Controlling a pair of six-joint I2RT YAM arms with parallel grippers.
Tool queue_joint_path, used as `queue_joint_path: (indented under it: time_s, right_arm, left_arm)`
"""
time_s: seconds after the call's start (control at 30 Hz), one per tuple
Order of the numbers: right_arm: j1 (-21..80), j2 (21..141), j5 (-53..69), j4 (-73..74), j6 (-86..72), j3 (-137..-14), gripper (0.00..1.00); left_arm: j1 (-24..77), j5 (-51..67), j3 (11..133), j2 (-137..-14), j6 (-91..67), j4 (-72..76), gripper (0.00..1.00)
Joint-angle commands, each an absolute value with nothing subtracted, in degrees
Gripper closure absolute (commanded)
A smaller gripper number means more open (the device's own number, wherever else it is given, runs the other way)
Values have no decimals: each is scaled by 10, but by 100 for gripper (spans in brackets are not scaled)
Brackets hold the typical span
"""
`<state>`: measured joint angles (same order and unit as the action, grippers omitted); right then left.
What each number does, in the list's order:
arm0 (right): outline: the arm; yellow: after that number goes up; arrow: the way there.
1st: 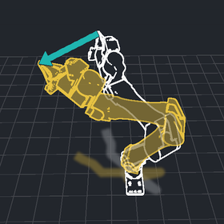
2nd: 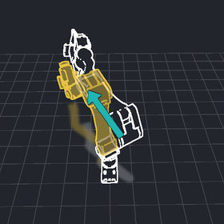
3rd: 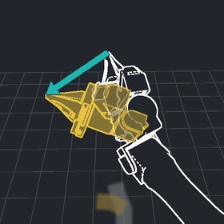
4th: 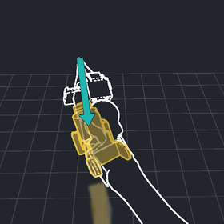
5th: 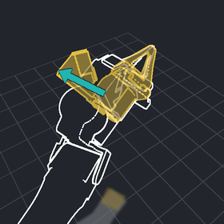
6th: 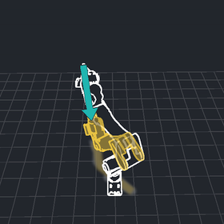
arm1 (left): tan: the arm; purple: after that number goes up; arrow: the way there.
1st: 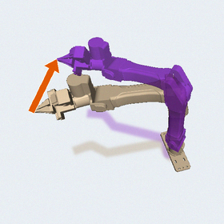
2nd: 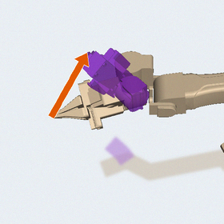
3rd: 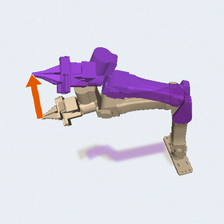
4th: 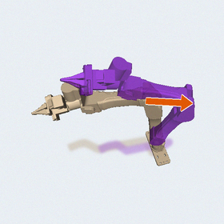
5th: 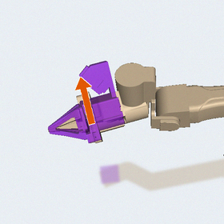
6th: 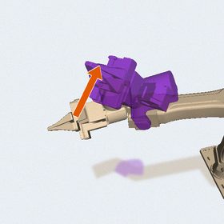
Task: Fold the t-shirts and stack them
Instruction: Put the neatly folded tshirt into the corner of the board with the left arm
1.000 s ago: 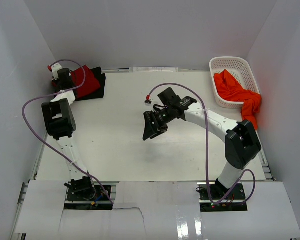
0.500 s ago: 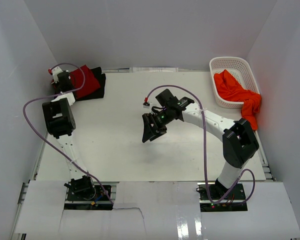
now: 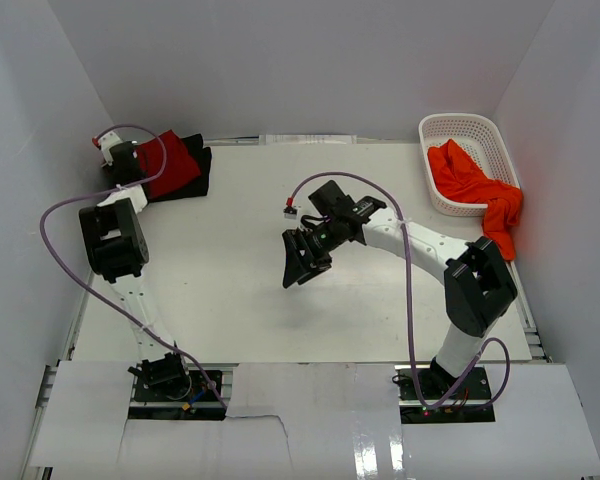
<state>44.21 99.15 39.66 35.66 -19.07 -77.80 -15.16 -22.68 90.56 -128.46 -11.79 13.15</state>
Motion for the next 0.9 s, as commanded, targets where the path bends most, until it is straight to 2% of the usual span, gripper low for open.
queue_joint_path:
  time_s: [0.0,0.13,0.3,0.4,0.43,0.47,0.57,0.6,0.67,0.7,0.87]
  right_arm:
    - [448,976,408,332,-194,-771,34]
    - [452,962,403,319,-196,-758,34]
    - [450,944,380,320,-183,-763,34]
    - [450,929,362,319,-180,-767,32]
    - [451,919,358,319,-180,-768,32]
    - [451,911,352,318,-179,-768,31]
    - [450,882,336,316,-178,-762,29]
    - [450,875,331,316,-178,-759,27]
    - [449,850,317,315,-175,-751,27]
    - [448,833,311,314,-174,-748,26]
    - [447,772,270,297,-184,-723,22]
  left_arm:
    - [-142,-194,899,-1168,-163,134,100]
    - [-91,-266,927,-1122,-136,91,100]
    - [-62,-289,913,-1041,-154,0,100]
    - [-62,-224,857,-951,-157,-41,90]
    - [-62,-209,846,-930,-157,-51,82]
    - [-62,-184,828,-892,-158,-71,57]
    - [-62,-147,803,-825,-167,-112,31]
    - [-62,-143,799,-809,-170,-125,17]
    - [-62,-132,791,-781,-173,-162,10]
    - [-62,-115,780,-753,-175,-173,2]
    - [-62,-37,703,-661,-212,-222,2]
